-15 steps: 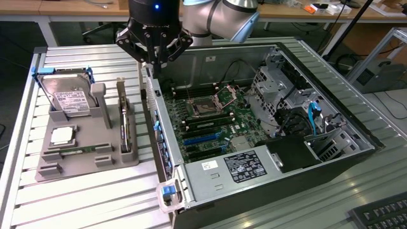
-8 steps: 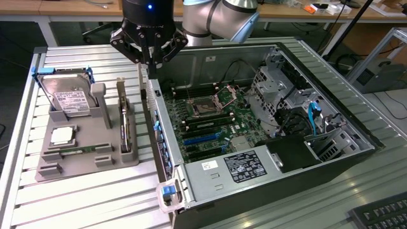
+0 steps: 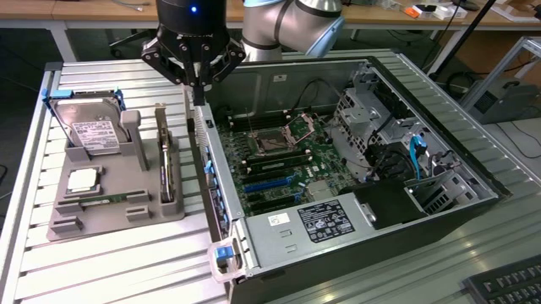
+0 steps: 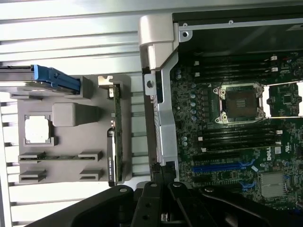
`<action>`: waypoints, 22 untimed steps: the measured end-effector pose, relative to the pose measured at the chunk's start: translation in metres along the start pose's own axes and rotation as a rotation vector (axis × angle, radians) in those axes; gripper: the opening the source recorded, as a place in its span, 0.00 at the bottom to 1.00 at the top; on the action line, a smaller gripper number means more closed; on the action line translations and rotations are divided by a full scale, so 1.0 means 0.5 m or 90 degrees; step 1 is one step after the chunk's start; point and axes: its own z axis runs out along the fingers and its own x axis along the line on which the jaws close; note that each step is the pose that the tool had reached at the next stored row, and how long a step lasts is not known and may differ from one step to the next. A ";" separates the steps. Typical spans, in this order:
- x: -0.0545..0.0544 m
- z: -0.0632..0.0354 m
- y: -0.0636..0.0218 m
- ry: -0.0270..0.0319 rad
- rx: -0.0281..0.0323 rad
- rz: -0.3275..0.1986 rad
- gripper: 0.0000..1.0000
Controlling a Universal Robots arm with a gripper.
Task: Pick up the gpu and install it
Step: 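Reach for the gpu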
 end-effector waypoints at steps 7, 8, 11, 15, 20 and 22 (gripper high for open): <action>0.008 0.000 -0.001 0.0000 0.0000 0.000 0.11; 0.009 0.000 -0.001 0.0000 0.0000 0.000 0.11; 0.012 0.000 -0.001 0.0000 0.0000 0.000 0.11; 0.017 0.000 -0.001 0.0000 0.0000 0.000 0.11; 0.026 0.001 -0.002 0.0000 0.0000 0.000 0.11; 0.028 0.001 -0.002 0.0000 0.0000 0.000 0.11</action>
